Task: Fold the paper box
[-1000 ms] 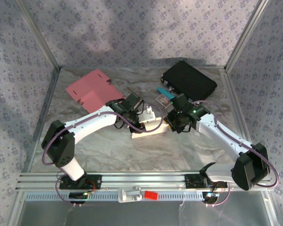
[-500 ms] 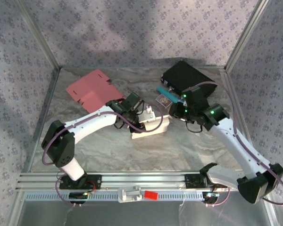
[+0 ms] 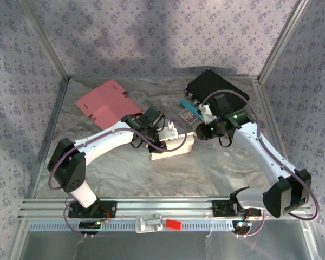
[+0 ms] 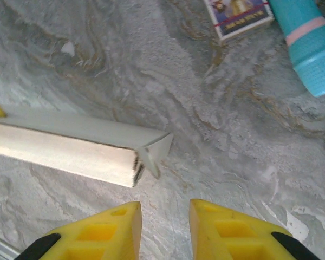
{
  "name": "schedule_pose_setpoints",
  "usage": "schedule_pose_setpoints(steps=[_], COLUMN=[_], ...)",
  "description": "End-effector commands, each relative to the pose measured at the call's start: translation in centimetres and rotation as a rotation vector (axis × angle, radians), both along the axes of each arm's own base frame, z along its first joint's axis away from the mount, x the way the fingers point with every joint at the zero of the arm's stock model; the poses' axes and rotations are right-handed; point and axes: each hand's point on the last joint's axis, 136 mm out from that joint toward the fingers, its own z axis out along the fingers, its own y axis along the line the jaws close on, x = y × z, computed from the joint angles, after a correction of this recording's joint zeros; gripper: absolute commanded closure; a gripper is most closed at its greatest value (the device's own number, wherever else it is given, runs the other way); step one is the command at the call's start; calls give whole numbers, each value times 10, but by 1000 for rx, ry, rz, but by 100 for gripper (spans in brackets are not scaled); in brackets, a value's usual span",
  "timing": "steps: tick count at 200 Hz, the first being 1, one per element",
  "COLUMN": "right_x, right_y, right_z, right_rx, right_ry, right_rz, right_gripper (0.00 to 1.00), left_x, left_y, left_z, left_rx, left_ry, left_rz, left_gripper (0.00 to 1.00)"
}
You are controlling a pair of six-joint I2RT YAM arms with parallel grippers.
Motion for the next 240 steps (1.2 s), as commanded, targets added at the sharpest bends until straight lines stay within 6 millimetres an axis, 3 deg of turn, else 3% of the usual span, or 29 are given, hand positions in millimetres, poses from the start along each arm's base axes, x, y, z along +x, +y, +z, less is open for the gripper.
schedule_pose_setpoints(steps=[1,49,99,240], right_x=[-2,1,6,12], right_y=[8,10,15,20], right_z=[4,-12,-14,-21], right_rx=[-21,-74,-73,-85], right_ry=[1,62,62,80], right_rz=[107,157,180,186], right_gripper=[69,66,67,85], left_x=[-11,-11,-11,-11], left_y=[8,9,9,9], left_z=[-5,-5,-5,-6], left_rx=[28,29,30,36], left_ry=[48,48,52,57], left_rz=[-12,-14,-16,-18], left_gripper=[69,69,69,70])
